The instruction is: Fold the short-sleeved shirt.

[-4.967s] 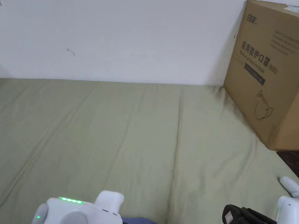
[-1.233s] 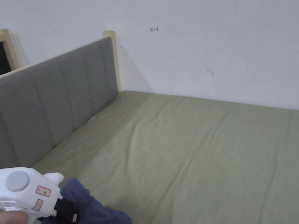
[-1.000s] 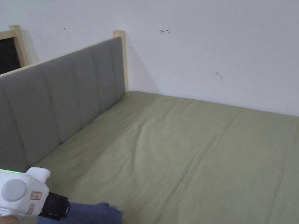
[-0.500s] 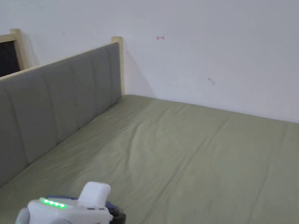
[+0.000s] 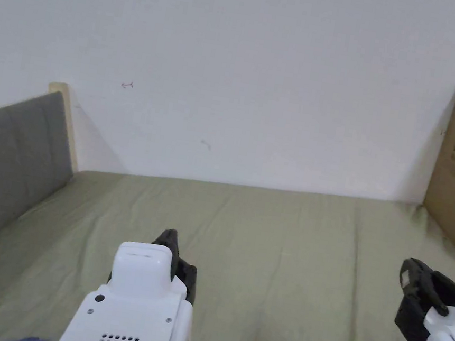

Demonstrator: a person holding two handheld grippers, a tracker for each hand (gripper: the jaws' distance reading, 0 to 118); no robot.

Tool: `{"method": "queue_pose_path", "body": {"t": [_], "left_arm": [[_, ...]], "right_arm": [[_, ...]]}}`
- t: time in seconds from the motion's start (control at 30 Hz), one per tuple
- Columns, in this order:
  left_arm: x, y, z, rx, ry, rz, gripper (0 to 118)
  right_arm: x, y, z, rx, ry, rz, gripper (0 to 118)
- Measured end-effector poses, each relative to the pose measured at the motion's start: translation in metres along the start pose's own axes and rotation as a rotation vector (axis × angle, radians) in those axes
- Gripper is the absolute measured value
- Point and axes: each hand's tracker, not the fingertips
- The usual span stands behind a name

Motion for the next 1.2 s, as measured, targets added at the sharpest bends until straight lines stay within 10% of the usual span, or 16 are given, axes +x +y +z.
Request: {"method": "queue_pose_path", "body": {"t": [0.2,0.23,0.3,0.33,0.43,1.2], "left_arm": [[0.017,0.003,0.015,-0.03,-0.029,0.017,1],[0.018,0.003,0.013,-0.034,-0.025,0.021,14],[0.017,0.003,0.014,-0.065,-0.059,0.057,101],[0.015,0.003,0.013,-0.095,-0.087,0.085,118],[0.013,-0.005,0.012,-0.073,-0.093,0.08,118],[0.001,0.005,0.013,-0.109,-0.065,0.08,118]], "right_arm": [[-0.009,-0.002,0.005,0.01,-0.043,0.004,10],[-0.011,-0.002,0.005,0.007,-0.058,0.009,25],[-0.015,0.0,0.005,0.001,-0.076,0.022,72],[-0.015,0.0,0.004,-0.004,-0.073,0.022,97],[-0.018,0.0,0.006,-0.004,-0.089,0.016,118],[-0.024,-0.002,0.013,-0.045,-0.085,0.04,118]]}}
